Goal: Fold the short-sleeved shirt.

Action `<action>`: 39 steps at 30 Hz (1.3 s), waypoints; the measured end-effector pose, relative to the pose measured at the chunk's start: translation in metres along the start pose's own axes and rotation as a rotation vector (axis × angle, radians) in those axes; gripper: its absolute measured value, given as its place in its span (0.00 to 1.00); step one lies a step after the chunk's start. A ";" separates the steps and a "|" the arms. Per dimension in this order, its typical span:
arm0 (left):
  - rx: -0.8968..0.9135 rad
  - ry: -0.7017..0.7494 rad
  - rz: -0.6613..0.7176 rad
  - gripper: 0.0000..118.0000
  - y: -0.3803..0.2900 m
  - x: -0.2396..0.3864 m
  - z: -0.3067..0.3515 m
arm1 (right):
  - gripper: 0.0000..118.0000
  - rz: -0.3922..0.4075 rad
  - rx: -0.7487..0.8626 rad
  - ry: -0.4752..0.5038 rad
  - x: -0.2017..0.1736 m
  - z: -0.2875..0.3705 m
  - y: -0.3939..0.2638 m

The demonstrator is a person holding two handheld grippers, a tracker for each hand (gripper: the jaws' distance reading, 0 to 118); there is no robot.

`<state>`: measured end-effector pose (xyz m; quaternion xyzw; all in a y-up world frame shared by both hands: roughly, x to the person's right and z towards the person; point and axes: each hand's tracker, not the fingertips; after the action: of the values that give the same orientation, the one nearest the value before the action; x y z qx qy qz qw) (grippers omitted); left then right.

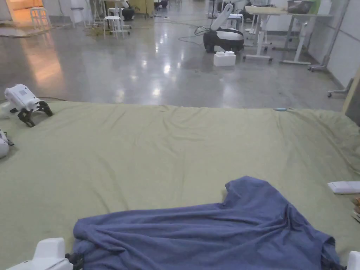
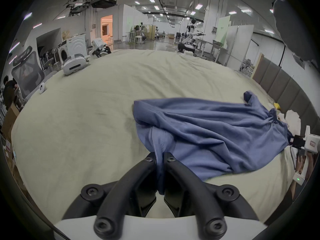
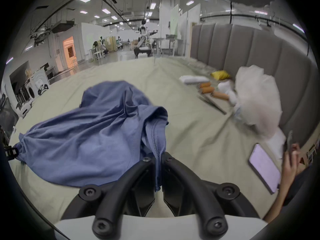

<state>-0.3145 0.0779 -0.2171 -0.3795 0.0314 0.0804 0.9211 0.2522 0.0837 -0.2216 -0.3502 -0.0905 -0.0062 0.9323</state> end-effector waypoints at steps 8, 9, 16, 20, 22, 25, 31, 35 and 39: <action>-0.081 -0.008 -0.066 0.01 -0.056 -0.032 0.081 | 0.02 -0.011 -0.031 0.009 0.027 0.109 -0.069; -0.090 -0.007 -0.072 0.01 -0.067 -0.033 0.087 | 0.02 -0.006 -0.060 0.013 0.028 0.116 -0.081; -0.164 0.014 -0.053 0.72 -0.104 -0.038 0.085 | 0.53 0.075 -0.187 0.010 0.022 0.111 -0.112; 0.031 0.053 -0.045 0.75 -0.093 -0.035 0.122 | 0.58 0.018 -0.063 0.091 0.024 0.134 -0.099; 0.210 0.026 -0.065 0.75 -0.077 -0.017 0.165 | 0.59 0.013 0.065 0.132 0.019 0.159 -0.081; 0.422 -0.011 -0.111 0.75 -0.060 0.016 0.233 | 0.58 0.025 0.270 0.185 0.007 0.206 -0.055; 0.663 -0.062 -0.167 0.49 -0.042 0.066 0.314 | 0.43 0.069 0.515 0.286 -0.016 0.279 -0.025; 0.703 -0.035 -0.176 0.00 -0.044 0.089 0.329 | 0.01 0.083 0.557 0.280 -0.025 0.294 -0.021; 0.716 -0.041 -0.171 0.00 -0.038 0.091 0.339 | 0.00 0.101 0.548 0.281 -0.027 0.295 -0.021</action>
<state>-0.2196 0.3014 0.0395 -0.0325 0.0073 -0.0055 0.9994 0.1760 0.2589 0.0051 -0.0858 0.0586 0.0164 0.9945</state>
